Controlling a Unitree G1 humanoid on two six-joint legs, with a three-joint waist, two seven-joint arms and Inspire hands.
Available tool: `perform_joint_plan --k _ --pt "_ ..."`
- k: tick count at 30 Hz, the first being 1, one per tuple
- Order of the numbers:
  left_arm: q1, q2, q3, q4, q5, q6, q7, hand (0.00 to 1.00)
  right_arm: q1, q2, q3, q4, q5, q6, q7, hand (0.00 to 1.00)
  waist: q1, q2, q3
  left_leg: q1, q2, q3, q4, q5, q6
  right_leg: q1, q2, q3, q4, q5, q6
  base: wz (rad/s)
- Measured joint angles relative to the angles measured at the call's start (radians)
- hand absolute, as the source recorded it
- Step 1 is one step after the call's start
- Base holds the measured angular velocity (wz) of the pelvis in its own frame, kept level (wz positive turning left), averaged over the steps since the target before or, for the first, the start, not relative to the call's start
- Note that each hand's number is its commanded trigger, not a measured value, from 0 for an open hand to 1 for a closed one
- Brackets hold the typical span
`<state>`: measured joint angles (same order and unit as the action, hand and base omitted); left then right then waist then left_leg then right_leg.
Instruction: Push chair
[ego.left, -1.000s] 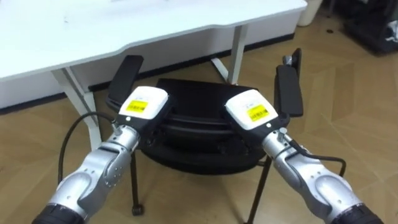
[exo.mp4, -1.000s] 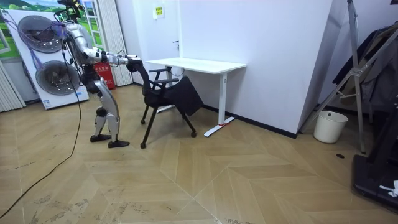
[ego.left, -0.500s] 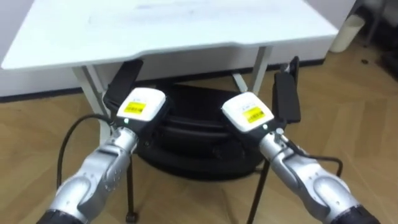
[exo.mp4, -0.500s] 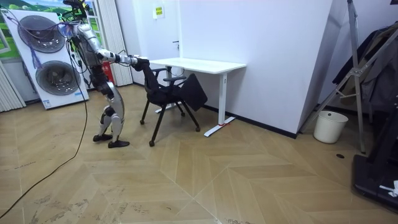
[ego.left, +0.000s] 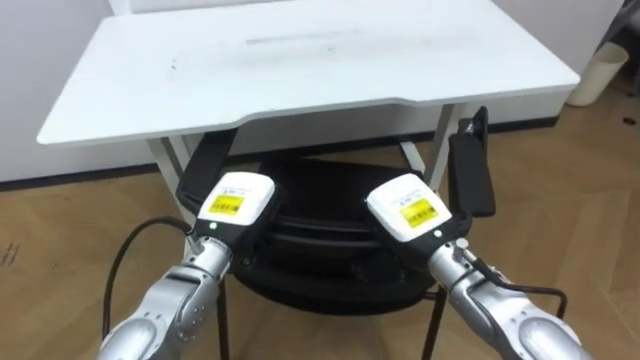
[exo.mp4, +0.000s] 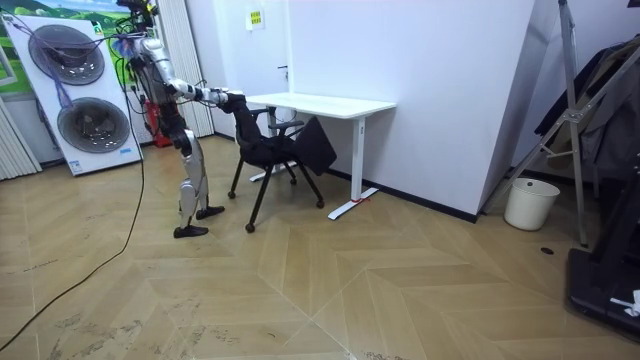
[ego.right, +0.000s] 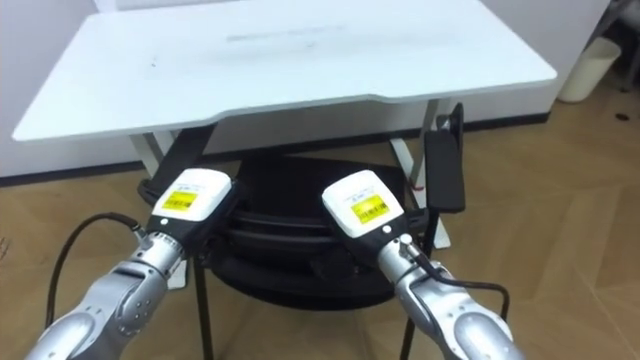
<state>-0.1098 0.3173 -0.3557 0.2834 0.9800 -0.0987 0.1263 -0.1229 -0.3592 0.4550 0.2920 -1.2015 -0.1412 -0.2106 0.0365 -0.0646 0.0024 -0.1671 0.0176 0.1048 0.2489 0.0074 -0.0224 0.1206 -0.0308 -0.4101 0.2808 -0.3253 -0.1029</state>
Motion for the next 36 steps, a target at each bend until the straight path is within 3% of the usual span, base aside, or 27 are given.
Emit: perform_joint_plan --k 5,8,10,12,13,14,16,17,18,19,20,21,22,23,24,25,27,29,30,31,33,34,36 --pt "-0.03 0.009 0.001 -0.014 0.006 0.006 -0.014 1.0 -0.018 -0.003 -0.007 0.001 0.011 0.0 -0.016 1.0 0.025 -0.026 0.011 0.003 -0.024 0.013 -0.014 -0.009 0.013 -0.003 -0.025 0.01 0.011 -0.013 0.021 -0.01" --pt "-0.04 0.002 0.001 -0.003 0.006 0.006 -0.023 1.0 -0.021 -0.005 -0.007 0.011 0.009 0.001 -0.026 1.0 0.027 -0.03 0.0094 0.029 -0.041 0.062 -0.023 -0.033 0.034 -0.013 -0.063 0.017 0.081 -0.033 0.056 -0.06" --pt "-0.045 -0.003 0.0 0.01 0.006 0.004 -0.028 1.0 -0.022 -0.004 -0.006 0.014 0.013 0.003 -0.018 1.0 0.028 -0.035 0.0117 0.062 -0.059 0.087 -0.021 -0.064 0.049 -0.102 -0.141 0.036 0.334 -0.042 0.114 -0.08" --pt "-0.044 -0.002 -0.002 0.012 0.006 0.004 -0.037 1.0 -0.016 -0.003 -0.003 0.022 0.019 -0.001 -0.02 1.0 0.029 -0.036 0.0139 0.094 -0.062 0.095 -0.009 -0.091 0.059 -0.146 -0.183 0.064 0.481 -0.005 0.143 -0.1" --pt "-0.044 -0.002 -0.002 0.012 0.006 0.004 -0.048 1.0 -0.014 0.0 0.0 0.028 0.02 -0.001 -0.019 1.0 0.032 -0.029 0.0172 0.112 -0.06 0.103 0.0 -0.112 0.066 -0.158 -0.189 0.083 0.528 0.032 0.137 -0.16" --pt "-0.044 -0.002 -0.002 0.012 0.006 0.004 -0.051 1.0 -0.014 0.0 0.001 0.03 0.019 -0.001 -0.021 1.0 0.033 -0.02 0.0185 0.114 -0.053 0.105 0.01 -0.126 0.068 -0.164 -0.187 0.089 0.546 0.054 0.133 -0.3" --pt "-0.044 0.001 -0.011 0.021 0.006 0.004 -0.049 1.0 -0.01 0.01 0.004 0.055 0.02 0.001 -0.043 1.0 0.037 0.021 0.0267 0.138 -0.016 0.091 0.034 -0.181 0.08 -0.209 -0.166 0.108 0.626 0.145 0.138 -0.22" --pt "-0.044 0.001 -0.015 0.022 0.006 0.003 -0.046 1.0 -0.007 0.012 0.005 0.056 0.02 0.002 -0.044 1.0 0.039 0.027 0.0257 0.143 -0.009 0.09 0.037 -0.189 0.08 -0.223 -0.159 0.113 0.636 0.13 0.143 -0.09" --pt "-0.044 0.008 -0.018 0.022 0.006 -0.003 -0.042 1.0 -0.003 0.017 0.008 0.056 0.022 0.004 -0.048 1.0 0.042 0.034 0.0241 0.15 0.004 0.09 0.037 -0.201 0.079 -0.27 -0.139 0.139 0.631 0.077 0.145 -0.04" --pt "-0.044 0.018 -0.015 0.022 0.006 -0.014 -0.04 1.0 0.0 0.024 0.014 0.052 0.023 0.013 -0.048 1.0 0.045 0.034 0.0242 0.161 0.011 0.09 0.035 -0.209 0.074 -0.326 -0.123 0.175 0.579 0.055 0.141 0.0" --pt "-0.044 0.024 -0.014 0.022 0.006 -0.018 -0.04 1.0 0.003 0.028 0.014 0.049 0.023 0.016 -0.048 1.0 0.047 0.034 0.0241 0.167 0.011 0.09 0.035 -0.213 0.069 -0.353 -0.12 0.19 0.536 0.054 0.14 0.09" --pt "-0.043 0.026 -0.008 0.026 0.006 -0.027 -0.043 1.0 0.013 0.039 0.016 0.045 0.018 0.025 -0.048 1.0 0.045 0.033 0.0235 0.184 0.012 0.085 0.037 -0.226 0.061 -0.386 -0.108 0.221 0.418 0.061 0.139 0.3" --pt "-0.037 0.028 -0.006 0.035 0.005 -0.034 -0.044 1.0 0.019 0.043 0.023 0.046 0.018 0.026 -0.047 1.0 0.035 0.038 0.0232 0.202 0.018 0.073 0.041 -0.245 0.055 -0.379 -0.099 0.252 0.264 0.095 0.136 0.38" --pt "-0.031 0.028 -0.006 0.038 0.005 -0.035 -0.044 1.0 0.021 0.043 0.027 0.046 0.018 0.026 -0.045 1.0 0.026 0.038 0.0203 0.215 0.02 0.062 0.043 -0.255 0.051 -0.377 -0.095 0.267 0.187 0.121 0.136 0.61" --pt "-0.018 0.024 -0.004 0.037 0.0 -0.041 -0.043 1.0 0.024 0.041 0.029 0.046 0.014 0.029 -0.039 1.0 0.011 0.038 0.0134 0.24 0.025 0.033 0.043 -0.27 0.038 -0.353 -0.078 0.282 0.082 0.168 0.138 0.59" --pt "0.006 0.02 -0.006 0.026 0.003 -0.051 -0.041 1.0 0.029 0.025 0.029 0.046 0.016 0.011 -0.029 1.0 -0.001 0.038 0.0096 0.263 0.028 0.014 0.048 -0.287 0.021 -0.323 -0.069 0.287 0.041 0.257 0.124 0.54" --pt "0.032 0.009 -0.001 0.01 0.004 -0.057 -0.012 1.0 0.03 -0.004 0.023 0.023 0.016 -0.001 -0.035 1.0 -0.001 0.045 -0.0002 0.267 0.042 -0.003 0.067 -0.307 -0.005 -0.313 -0.055 0.275 0.073 0.281 0.102 0.36" --pt "0.032 -0.003 0.003 0.014 0.004 -0.058 -0.003 1.0 0.017 -0.023 0.023 0.019 0.019 -0.012 -0.024 1.0 0.01 0.054 0.0018 0.269 0.067 -0.02 0.072 -0.319 -0.031 -0.317 -0.032 0.254 0.108 0.247 0.084 0.25" --pt "0.037 0.001 0.019 0.012 0.003 -0.064 -0.007 1.0 0.016 -0.027 0.023 0.001 0.023 -0.026 -0.001 1.0 0.025 0.058 0.0023 0.273 0.091 -0.025 0.072 -0.325 -0.05 -0.317 -0.015 0.241 0.123 0.226 0.064 0.12" --pt "0.044 0.015 0.034 0.007 -0.002 -0.076 -0.006 1.0 0.017 -0.014 0.024 -0.014 0.023 -0.029 0.028 1.0 0.027 0.054 0.0045 0.275 0.111 -0.035 0.079 -0.33 -0.068 -0.316 -0.001 0.225 0.141 0.204 0.045 0.16" --pt "0.045 0.038 0.046 0.005 -0.005 -0.082 -0.01 1.0 0.016 0.017 0.024 -0.02 0.021 -0.028 0.057 1.0 0.028 0.048 0.0073 0.263 0.141 -0.057 0.114 -0.348 -0.085 -0.316 0.017 0.205 0.169 0.175 0.027 0.22" --pt "0.045 0.04 0.058 0.006 -0.003 -0.082 -0.012 1.0 0.013 0.039 0.024 -0.02 0.019 -0.016 0.073 1.0 0.03 0.046 0.0075 0.251 0.164 -0.062 0.145 -0.364 -0.087 -0.316 0.033 0.195 0.176 0.164 0.021 0.18" --pt "0.043 0.049 0.061 0.004 -0.003 -0.083 -0.01 1.0 0.013 0.055 0.023 -0.018 0.02 -0.001 0.082 1.0 0.026 0.047 0.0072 0.228 0.198 -0.06 0.176 -0.374 -0.085 -0.315 0.052 0.172 0.173 0.151 0.031 0.15"
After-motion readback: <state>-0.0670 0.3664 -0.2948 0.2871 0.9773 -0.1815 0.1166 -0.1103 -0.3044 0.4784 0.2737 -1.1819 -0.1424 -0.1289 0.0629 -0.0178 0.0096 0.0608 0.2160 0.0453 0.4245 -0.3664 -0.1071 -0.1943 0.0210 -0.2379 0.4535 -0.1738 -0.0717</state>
